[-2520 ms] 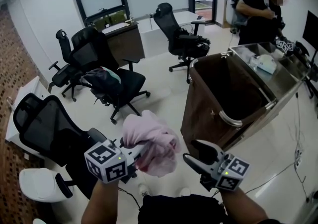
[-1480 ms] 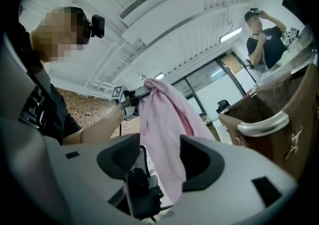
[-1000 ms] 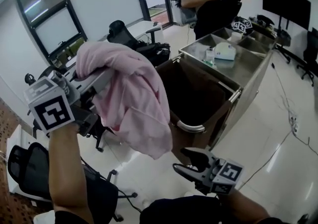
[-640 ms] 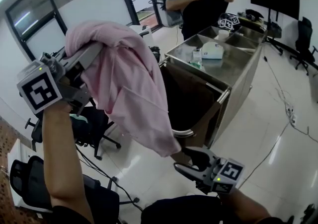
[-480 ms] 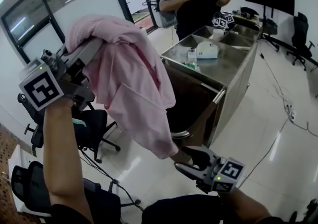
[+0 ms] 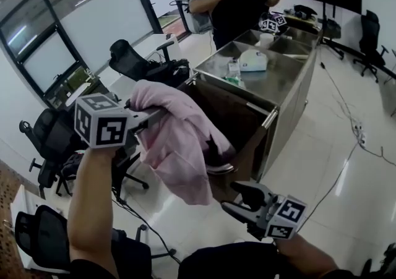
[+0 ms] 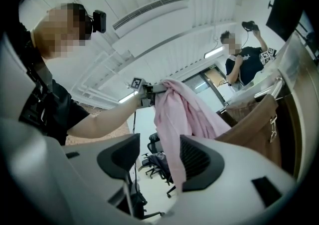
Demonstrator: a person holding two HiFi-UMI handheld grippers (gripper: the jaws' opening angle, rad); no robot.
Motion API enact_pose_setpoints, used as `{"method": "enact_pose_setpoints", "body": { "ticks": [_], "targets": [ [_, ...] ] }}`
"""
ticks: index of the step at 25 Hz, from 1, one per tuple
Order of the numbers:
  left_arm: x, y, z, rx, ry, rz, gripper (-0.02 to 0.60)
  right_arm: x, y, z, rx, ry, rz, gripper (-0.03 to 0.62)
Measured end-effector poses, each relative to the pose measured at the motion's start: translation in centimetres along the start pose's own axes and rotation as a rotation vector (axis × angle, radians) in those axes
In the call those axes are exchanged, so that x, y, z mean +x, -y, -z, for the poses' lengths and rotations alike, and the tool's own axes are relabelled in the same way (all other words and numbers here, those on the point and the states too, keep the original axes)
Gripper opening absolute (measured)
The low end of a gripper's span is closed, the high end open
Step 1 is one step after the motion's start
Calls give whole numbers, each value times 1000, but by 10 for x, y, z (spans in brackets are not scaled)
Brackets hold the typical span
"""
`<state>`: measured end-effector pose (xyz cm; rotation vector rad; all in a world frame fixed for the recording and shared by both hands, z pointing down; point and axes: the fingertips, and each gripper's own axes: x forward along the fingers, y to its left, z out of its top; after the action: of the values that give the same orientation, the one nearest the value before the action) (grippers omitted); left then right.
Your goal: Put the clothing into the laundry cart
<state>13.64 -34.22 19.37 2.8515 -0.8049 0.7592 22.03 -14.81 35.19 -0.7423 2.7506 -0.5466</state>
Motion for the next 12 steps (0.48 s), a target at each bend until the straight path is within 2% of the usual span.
{"method": "enact_pose_setpoints", "body": {
  "ticks": [4, 10, 12],
  "targets": [
    [26, 1, 54, 10, -109, -44, 86, 0, 2, 3, 9, -12, 3, 258],
    [57, 9, 104, -15, -165, -76, 86, 6, -1, 10, 8, -43, -4, 258],
    [65, 13, 121, 0, -190, -96, 86, 8, -2, 12, 7, -51, -5, 258]
  ]
}}
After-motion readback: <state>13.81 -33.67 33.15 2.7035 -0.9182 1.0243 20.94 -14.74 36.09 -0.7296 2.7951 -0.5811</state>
